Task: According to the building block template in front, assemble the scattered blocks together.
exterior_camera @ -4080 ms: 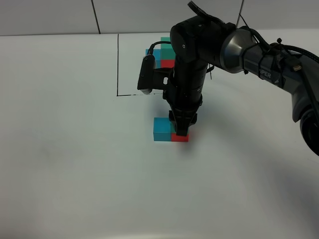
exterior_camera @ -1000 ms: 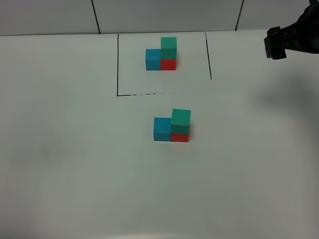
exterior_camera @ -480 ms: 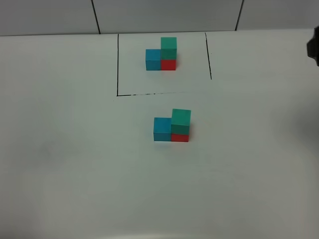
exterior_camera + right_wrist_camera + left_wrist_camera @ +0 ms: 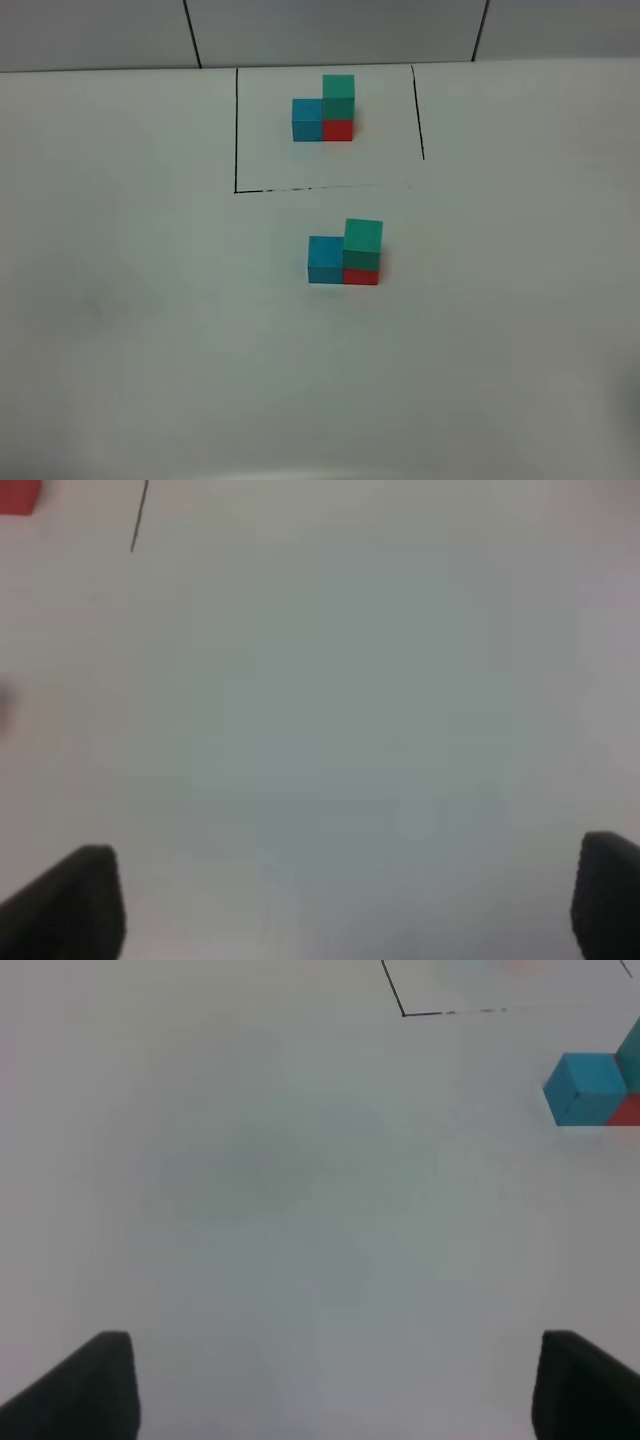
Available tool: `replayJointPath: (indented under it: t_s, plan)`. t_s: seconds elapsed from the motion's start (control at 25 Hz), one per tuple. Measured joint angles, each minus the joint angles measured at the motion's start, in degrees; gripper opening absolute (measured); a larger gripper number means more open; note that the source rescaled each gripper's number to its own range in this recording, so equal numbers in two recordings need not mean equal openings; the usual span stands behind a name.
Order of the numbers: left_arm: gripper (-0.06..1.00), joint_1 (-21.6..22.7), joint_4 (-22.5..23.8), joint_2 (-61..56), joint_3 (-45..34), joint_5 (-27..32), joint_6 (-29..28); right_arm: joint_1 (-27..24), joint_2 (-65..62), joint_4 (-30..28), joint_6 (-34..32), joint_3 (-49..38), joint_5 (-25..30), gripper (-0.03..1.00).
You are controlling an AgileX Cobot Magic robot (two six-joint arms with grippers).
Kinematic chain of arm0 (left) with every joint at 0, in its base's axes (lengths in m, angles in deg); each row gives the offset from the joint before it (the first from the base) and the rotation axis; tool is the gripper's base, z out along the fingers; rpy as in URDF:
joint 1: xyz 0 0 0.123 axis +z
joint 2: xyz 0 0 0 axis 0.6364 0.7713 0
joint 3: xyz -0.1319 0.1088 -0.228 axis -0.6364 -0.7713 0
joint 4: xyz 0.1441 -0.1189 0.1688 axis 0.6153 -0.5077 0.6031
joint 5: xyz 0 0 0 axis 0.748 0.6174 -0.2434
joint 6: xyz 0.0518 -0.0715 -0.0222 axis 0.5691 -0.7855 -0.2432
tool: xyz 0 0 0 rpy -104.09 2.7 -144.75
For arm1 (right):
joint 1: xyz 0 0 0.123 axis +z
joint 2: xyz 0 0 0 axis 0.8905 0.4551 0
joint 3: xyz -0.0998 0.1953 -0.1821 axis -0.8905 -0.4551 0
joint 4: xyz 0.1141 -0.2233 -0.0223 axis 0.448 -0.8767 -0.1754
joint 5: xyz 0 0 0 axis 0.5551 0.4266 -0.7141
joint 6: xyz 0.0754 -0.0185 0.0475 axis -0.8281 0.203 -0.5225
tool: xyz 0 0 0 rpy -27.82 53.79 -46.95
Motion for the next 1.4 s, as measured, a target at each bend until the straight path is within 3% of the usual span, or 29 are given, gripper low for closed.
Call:
replayJointPath:
  t_s: [0.4, 0.76, 1.4]
  plan:
    - [0.98, 0.0, 0.0, 0.0, 0.0, 0.0, 0.0, 0.0, -18.9, 0.1, -0.3, -6.4, 10.7, 0.82]
    - [0.98, 0.0, 0.0, 0.0, 0.0, 0.0, 0.0, 0.0, -25.4, 2.1, -0.3, -9.7, 12.6, 0.82]
    - [0.98, 0.0, 0.0, 0.0, 0.0, 0.0, 0.0, 0.0, -31.1, 2.3, -1.8, -11.2, 11.0, 0.79]
